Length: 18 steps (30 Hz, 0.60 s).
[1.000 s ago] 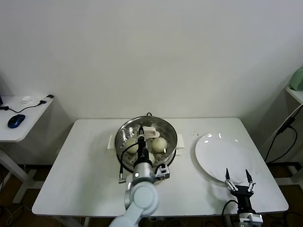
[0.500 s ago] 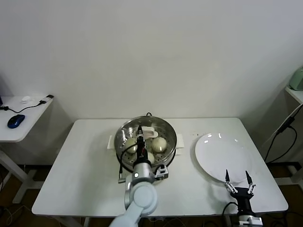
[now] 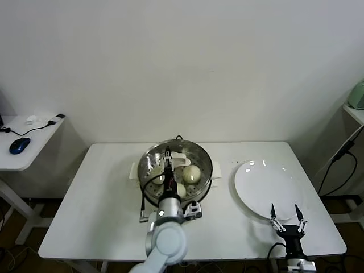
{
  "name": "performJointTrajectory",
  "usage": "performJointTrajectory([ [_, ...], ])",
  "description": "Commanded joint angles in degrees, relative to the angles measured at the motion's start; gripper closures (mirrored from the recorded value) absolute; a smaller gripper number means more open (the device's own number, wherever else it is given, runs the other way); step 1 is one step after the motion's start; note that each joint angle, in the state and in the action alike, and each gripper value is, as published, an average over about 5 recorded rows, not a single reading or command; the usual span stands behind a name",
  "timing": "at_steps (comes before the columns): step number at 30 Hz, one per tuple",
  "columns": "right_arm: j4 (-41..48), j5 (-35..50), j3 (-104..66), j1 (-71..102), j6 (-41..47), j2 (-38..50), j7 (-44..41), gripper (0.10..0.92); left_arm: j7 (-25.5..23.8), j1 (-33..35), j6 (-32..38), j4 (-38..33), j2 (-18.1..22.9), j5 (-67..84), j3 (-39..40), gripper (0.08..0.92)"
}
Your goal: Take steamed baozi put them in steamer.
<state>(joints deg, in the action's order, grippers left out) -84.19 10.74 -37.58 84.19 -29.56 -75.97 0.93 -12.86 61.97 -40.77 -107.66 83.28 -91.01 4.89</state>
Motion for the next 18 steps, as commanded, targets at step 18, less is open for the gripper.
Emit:
performJointTrajectory([
  [18,-6.88,1.44,0.17,4.45,4.30,1.29,-4.38,0.203,17.55,13.99,21.15,-19.15,-6.72,39.07,-13.22,0.177],
])
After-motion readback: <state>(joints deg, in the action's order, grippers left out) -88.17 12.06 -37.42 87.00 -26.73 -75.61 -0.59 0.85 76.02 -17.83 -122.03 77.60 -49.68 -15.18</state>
